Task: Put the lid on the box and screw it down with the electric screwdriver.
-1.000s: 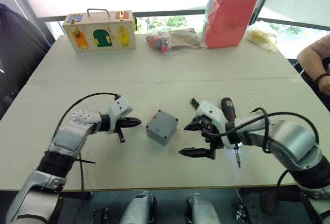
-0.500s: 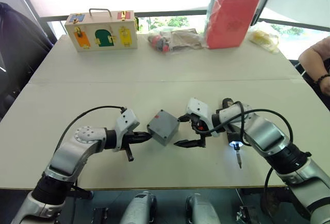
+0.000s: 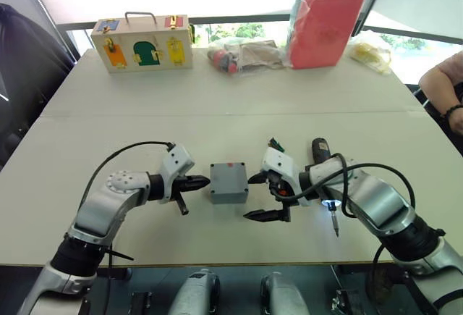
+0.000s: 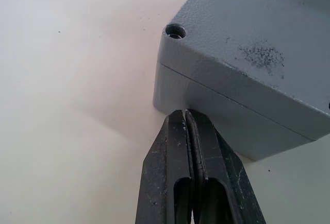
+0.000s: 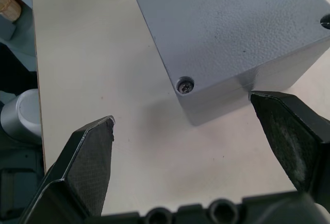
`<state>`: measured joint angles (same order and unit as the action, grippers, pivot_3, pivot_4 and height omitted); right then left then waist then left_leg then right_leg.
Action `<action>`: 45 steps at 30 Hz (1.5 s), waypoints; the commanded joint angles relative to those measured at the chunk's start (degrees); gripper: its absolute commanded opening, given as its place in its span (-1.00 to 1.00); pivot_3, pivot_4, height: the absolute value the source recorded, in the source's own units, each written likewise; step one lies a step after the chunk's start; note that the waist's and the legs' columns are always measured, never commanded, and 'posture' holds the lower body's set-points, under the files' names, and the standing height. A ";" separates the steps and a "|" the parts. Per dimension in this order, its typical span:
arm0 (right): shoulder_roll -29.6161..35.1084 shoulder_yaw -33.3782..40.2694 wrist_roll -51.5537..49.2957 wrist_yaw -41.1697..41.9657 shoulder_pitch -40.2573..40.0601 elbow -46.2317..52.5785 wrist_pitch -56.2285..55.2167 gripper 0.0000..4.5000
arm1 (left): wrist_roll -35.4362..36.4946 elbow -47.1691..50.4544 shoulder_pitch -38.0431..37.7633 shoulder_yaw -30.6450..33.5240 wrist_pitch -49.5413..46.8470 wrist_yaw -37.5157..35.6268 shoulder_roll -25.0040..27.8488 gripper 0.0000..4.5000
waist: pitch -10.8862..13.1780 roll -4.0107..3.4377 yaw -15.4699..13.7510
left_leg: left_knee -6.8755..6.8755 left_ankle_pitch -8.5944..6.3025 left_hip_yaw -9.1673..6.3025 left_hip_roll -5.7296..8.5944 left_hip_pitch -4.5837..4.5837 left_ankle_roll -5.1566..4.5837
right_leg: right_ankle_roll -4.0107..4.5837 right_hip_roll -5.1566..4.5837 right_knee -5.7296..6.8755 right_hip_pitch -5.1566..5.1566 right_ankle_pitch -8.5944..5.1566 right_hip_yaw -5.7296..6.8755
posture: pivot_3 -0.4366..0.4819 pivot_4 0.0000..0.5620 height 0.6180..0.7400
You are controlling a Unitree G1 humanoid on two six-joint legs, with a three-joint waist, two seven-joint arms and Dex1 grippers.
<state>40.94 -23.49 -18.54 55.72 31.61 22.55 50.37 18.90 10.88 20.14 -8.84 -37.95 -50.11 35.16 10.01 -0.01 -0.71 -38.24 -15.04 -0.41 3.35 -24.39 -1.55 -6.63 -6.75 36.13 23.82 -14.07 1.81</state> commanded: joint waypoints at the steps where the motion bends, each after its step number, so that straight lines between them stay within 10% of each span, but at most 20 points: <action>1: -1.39 2.15 -1.83 -1.25 -0.04 3.69 1.18 0.99 | 0.20 0.67 1.24 0.14 1.64 -0.92 -0.12 -1.00 | 0.00 0.00 0.02 | 0.00 0.00 0.00 0.00 0.00 0.00 | 0.00 0.00 0.00 0.00 0.00 0.00 | -0.05 -0.47 1.00; 12: 3.35 23.14 -10.55 -3.35 0.76 1.89 8.16 0.99 | 10.02 6.68 2.24 10.19 -5.07 -6.10 7.70 -1.00 | 0.01 0.02 0.01 | 0.01 -0.09 -0.01 0.00 -0.01 -0.15 | 0.00 -0.04 -0.02 0.01 0.00 0.00 | -0.05 -0.47 1.00; 22: -6.84 17.21 3.55 -12.06 6.84 -30.65 -12.67 0.99 | 16.16 7.06 10.06 10.26 -10.79 -5.43 7.51 -1.00 | 0.00 0.02 0.46 | 0.05 0.12 0.08 0.01 0.03 0.19 | 0.00 0.05 -0.01 -0.03 0.00 -0.02 | -0.05 -0.47 1.00; 30: -10.53 17.33 6.86 -13.84 10.12 -40.01 -18.09 -0.16 | 17.61 9.18 9.07 10.40 -12.35 -3.84 7.28 -1.00 | 0.00 0.02 0.79 | 0.04 0.14 0.08 0.00 0.03 0.20 | 0.00 0.07 0.01 -0.02 0.00 -0.04 | -0.05 -0.47 1.00; 45: -11.43 18.00 6.99 -13.66 9.11 -39.32 -17.28 -0.39 | 17.46 9.24 8.38 9.62 -12.10 -2.96 7.07 -1.00 | 0.00 0.02 1.38 | 0.05 0.14 0.07 -0.01 0.03 0.22 | 0.00 0.09 0.01 -0.01 0.00 -0.06 | -0.05 -0.47 1.00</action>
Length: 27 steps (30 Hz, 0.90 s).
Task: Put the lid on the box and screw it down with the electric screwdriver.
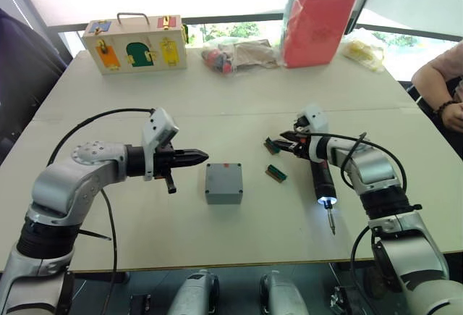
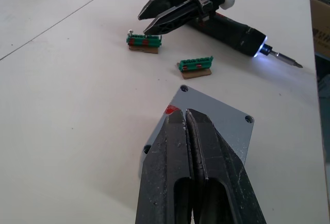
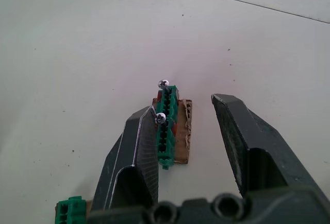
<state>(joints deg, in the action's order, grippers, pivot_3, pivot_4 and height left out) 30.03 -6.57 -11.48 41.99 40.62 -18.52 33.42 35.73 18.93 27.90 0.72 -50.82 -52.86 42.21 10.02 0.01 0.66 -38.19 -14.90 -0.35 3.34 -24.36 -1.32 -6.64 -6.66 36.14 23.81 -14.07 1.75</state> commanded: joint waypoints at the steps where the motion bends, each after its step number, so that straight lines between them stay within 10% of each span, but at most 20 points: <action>1: -0.52 1.08 -0.02 0.12 0.06 1.69 -0.38 -0.49 | 0.62 1.17 0.66 0.02 0.78 -0.18 -0.01 -1.00 | 0.00 0.00 0.01 | 0.00 0.00 0.00 0.00 0.00 0.00 | 0.00 0.00 0.00 0.00 0.00 0.00 | -0.05 -0.47 1.00; 4: -0.59 1.05 -0.01 0.30 0.04 1.64 -0.34 -0.96 | 0.59 0.98 0.73 -0.03 0.86 -0.23 -0.05 -1.00 | 0.00 0.00 0.00 | 0.00 0.00 0.00 0.00 0.00 0.00 | 0.00 0.00 0.00 0.00 0.00 0.00 | -0.05 -0.47 1.00; 27: -1.01 4.90 -2.50 -1.36 -1.03 7.65 4.29 -0.96 | -0.01 0.40 -0.33 -0.24 1.66 -0.35 0.05 -1.00 | 0.00 0.00 0.00 | 0.00 0.00 0.00 0.00 0.00 0.00 | 0.00 0.00 0.00 0.00 0.00 -0.01 | -0.05 -0.47 1.00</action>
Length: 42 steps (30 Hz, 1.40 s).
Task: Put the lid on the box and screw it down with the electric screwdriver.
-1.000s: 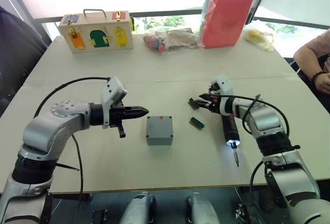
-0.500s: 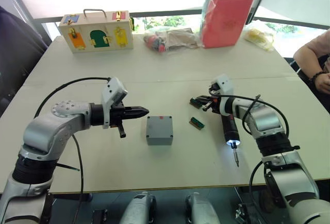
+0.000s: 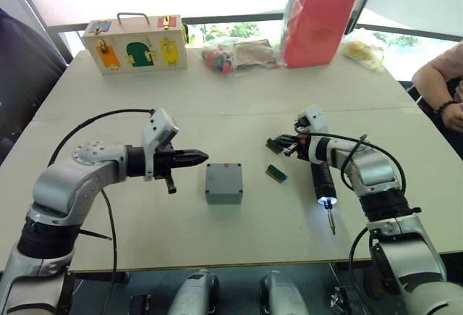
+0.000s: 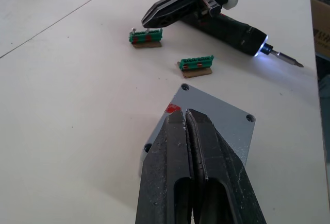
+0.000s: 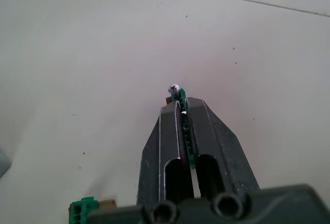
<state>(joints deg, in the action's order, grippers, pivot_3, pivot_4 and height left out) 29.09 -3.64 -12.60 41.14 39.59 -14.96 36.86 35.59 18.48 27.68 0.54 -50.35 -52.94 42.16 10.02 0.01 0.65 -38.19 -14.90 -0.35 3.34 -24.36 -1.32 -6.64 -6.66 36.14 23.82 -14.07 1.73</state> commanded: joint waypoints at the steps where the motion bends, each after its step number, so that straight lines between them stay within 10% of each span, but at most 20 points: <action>1: -0.15 2.26 -1.57 -0.67 -0.17 4.71 1.27 -0.96 | 0.14 0.85 -0.17 -0.07 1.22 -0.28 0.09 -1.00 | 0.00 0.00 0.00 | 0.00 0.00 0.00 0.00 0.00 0.00 | 0.00 0.00 0.00 0.00 0.00 0.00 | -0.05 -0.47 1.00; 26: -5.02 -0.01 -11.86 -1.38 -8.23 34.69 8.68 -0.96 | 1.99 3.10 -6.27 0.97 0.50 -6.83 7.74 -1.00 | -0.01 0.00 -0.24 | 0.04 -0.02 0.00 0.00 -0.01 -0.04 | 0.00 -0.01 0.01 0.03 0.00 -0.02 | -0.05 -0.47 1.00; 42: -2.91 -4.36 -10.83 -0.96 -12.48 35.69 8.16 -0.96 | 3.35 4.38 -7.07 1.11 -0.44 -6.08 8.32 -1.00 | -0.01 0.00 -0.04 | 0.04 -0.07 0.00 0.01 -0.01 -0.11 | 0.01 0.00 0.04 0.06 -0.01 -0.02 | -0.05 -0.47 1.00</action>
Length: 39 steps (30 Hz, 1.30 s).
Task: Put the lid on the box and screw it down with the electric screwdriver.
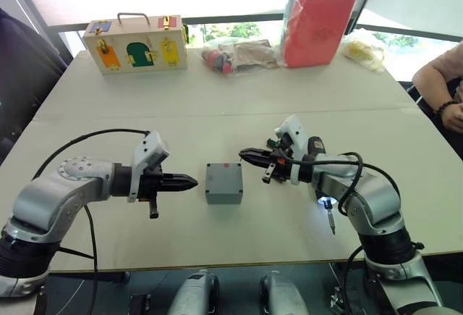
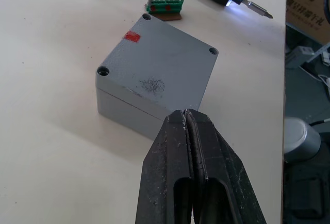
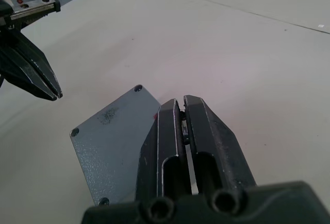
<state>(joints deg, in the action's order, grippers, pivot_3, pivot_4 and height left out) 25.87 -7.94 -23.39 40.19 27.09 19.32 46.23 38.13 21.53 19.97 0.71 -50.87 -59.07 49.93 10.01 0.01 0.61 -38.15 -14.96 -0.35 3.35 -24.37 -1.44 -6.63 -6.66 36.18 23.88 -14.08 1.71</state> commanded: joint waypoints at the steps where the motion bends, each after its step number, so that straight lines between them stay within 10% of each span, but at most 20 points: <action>1: 0.28 -0.17 0.05 -0.06 -0.01 1.19 -1.27 -0.96 | 0.80 1.31 0.76 0.88 0.06 0.13 0.46 -1.00 | 0.00 0.00 -0.01 | 0.00 0.00 0.00 0.00 0.00 0.00 | 0.00 0.00 0.00 0.00 0.00 0.00 | -0.05 -0.47 1.00; 26: 0.70 -2.58 2.84 0.49 -0.82 -2.06 -4.17 -0.96 | 0.65 1.10 1.63 0.61 0.17 1.14 -0.17 -1.00 | 0.00 0.00 -0.02 | 0.00 0.01 0.00 0.00 0.00 0.02 | 0.00 0.01 0.00 0.00 0.00 0.00 | -0.05 -0.47 1.00; 33: 1.30 -1.03 2.05 0.61 -0.01 -1.21 -3.00 0.04 | 0.84 1.09 2.22 0.27 0.06 1.35 -0.69 -1.00 | 0.00 0.00 -0.02 | 0.00 0.01 0.00 0.00 0.00 0.01 | 0.00 0.01 0.00 0.00 0.00 0.00 | -0.05 -0.47 1.00; 39: 3.11 8.20 -4.45 -2.07 4.43 1.72 7.29 0.04 | 2.08 0.69 5.47 -0.16 0.03 1.36 -3.18 -1.00 | 0.00 0.00 -0.19 | -0.01 0.01 0.00 0.00 0.00 0.01 | 0.00 0.00 0.01 -0.02 0.00 0.00 | -0.05 -0.47 1.00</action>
<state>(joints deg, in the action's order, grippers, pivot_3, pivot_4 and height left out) 28.00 -4.86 -24.89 39.48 28.51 17.72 50.15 38.59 21.22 23.70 0.22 -50.98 -57.35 47.01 10.01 0.01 0.42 -38.17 -14.95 -0.35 3.35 -24.37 -1.42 -6.63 -6.66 36.19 23.86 -14.08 1.71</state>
